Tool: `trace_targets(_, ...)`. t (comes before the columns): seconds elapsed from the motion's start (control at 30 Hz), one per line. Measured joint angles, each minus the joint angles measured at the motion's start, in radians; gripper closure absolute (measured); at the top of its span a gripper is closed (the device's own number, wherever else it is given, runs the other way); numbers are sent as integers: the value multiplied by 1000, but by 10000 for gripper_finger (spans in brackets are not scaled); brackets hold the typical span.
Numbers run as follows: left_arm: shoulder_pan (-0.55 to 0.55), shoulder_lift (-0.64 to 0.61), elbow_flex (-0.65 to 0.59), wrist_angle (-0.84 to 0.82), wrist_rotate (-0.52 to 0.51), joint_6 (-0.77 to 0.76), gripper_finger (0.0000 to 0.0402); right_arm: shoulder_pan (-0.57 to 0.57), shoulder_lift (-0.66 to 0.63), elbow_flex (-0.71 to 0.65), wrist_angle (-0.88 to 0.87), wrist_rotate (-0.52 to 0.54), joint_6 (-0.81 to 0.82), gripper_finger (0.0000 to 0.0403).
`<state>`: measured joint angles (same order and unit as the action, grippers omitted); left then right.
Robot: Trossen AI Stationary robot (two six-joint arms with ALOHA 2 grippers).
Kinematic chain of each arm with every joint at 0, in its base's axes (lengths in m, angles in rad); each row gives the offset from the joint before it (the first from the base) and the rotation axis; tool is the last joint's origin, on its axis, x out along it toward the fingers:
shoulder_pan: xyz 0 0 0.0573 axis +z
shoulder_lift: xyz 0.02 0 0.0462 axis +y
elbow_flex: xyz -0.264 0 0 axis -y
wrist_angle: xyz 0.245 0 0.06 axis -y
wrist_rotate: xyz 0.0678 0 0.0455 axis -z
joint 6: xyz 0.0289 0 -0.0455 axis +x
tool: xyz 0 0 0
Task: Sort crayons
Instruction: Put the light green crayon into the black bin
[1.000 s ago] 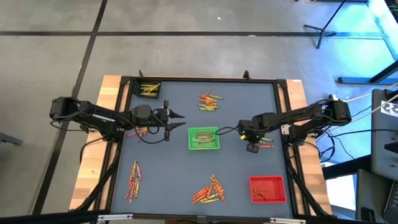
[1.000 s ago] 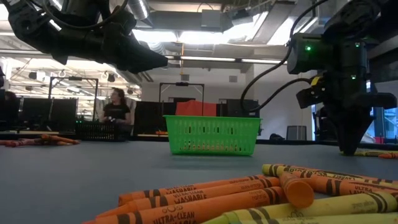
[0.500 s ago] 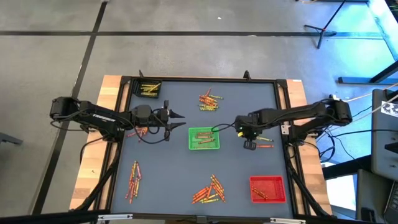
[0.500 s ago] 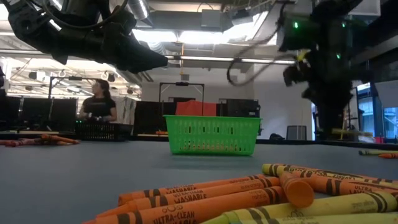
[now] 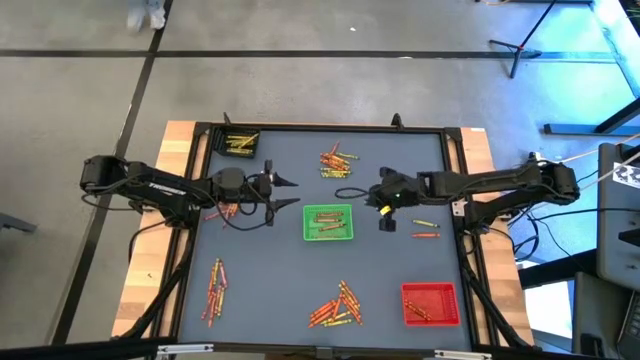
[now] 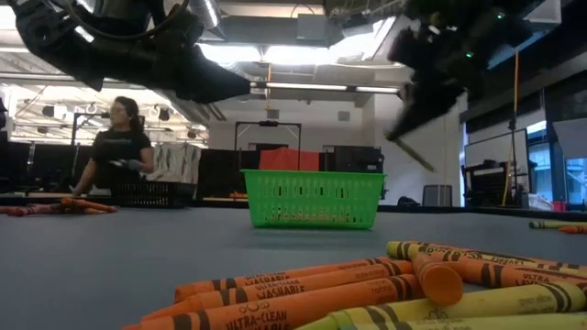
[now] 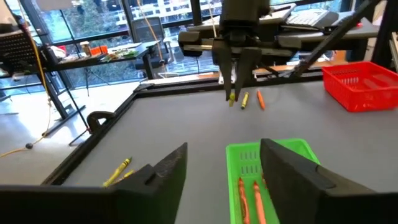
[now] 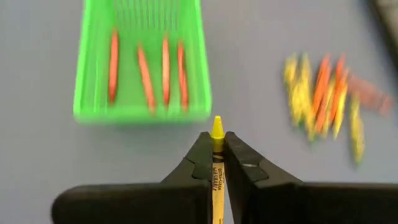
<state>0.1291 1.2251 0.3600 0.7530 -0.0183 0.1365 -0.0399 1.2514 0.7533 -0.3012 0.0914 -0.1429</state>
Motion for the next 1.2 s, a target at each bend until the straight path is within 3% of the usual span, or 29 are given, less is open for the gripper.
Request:
trace_targets(0.23, 6, 62, 165, -132, -44, 40, 195, 0, 0, -25, 363, -4, -203, 387)
trace_targets(0.57, 51, 199, 400, -265, 6, 80, 195, 0, -1, -67, 717, -6, -365, 387)
trace_targets(0.77, 25, 215, 408, -261, 38, 103, 195, 0, 3, -106, 848, -111, -349, 386)
trace_targets(1.0, -21, 302, 407, -136, 30, 211, 195, 0, 78, -152, 1009, -110, -272, 386)
trace_targets(1.2, -22, 328, 432, -98, 34, 210, 195, 0, 126, -150, 1079, -122, -272, 386)
